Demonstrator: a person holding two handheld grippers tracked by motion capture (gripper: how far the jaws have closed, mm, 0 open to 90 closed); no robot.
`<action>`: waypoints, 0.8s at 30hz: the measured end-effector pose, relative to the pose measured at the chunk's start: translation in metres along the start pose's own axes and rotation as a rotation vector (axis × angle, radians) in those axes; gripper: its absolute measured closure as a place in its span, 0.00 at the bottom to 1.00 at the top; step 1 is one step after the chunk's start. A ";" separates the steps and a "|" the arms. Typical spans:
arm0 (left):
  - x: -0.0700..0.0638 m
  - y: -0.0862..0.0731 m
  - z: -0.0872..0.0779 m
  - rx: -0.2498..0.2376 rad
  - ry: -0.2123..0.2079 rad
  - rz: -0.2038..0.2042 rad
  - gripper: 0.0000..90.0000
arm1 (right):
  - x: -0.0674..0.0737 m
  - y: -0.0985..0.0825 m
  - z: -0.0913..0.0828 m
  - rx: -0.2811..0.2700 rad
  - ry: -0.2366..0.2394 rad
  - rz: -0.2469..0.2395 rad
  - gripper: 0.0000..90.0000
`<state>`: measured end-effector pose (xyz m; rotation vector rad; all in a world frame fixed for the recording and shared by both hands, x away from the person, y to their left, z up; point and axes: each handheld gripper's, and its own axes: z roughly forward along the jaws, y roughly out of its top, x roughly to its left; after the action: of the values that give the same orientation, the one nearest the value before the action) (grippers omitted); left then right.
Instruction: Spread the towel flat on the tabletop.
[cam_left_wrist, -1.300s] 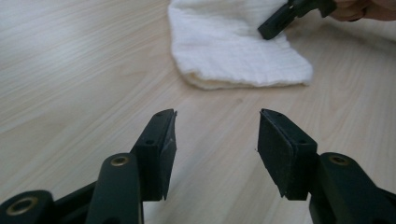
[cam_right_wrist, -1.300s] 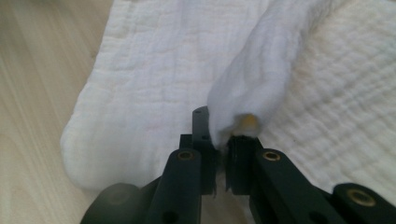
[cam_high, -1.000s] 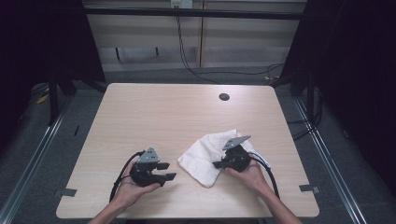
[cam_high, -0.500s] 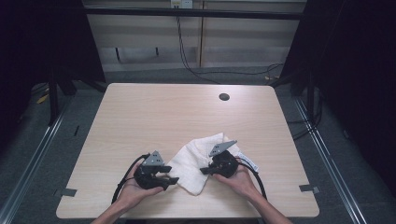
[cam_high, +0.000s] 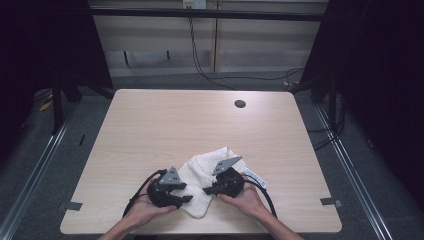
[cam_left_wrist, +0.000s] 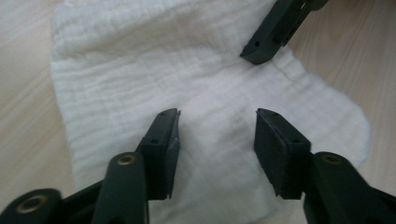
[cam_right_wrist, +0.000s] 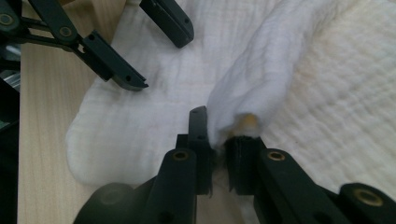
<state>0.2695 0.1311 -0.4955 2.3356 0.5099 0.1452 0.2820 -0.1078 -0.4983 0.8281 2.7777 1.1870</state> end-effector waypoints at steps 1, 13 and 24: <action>0.001 0.001 -0.001 0.011 0.000 0.003 0.61 | 0.000 0.000 0.000 -0.001 0.009 0.003 0.83; 0.029 -0.015 -0.021 0.031 -0.028 -0.043 0.95 | -0.014 -0.003 -0.042 -0.125 0.010 0.032 0.50; 0.048 -0.023 -0.028 0.018 -0.004 -0.087 0.94 | -0.060 -0.025 -0.064 -0.083 -0.152 0.090 0.69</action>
<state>0.2992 0.1831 -0.4927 2.3261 0.6114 0.0951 0.3089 -0.1933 -0.4814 1.0002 2.5774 1.1885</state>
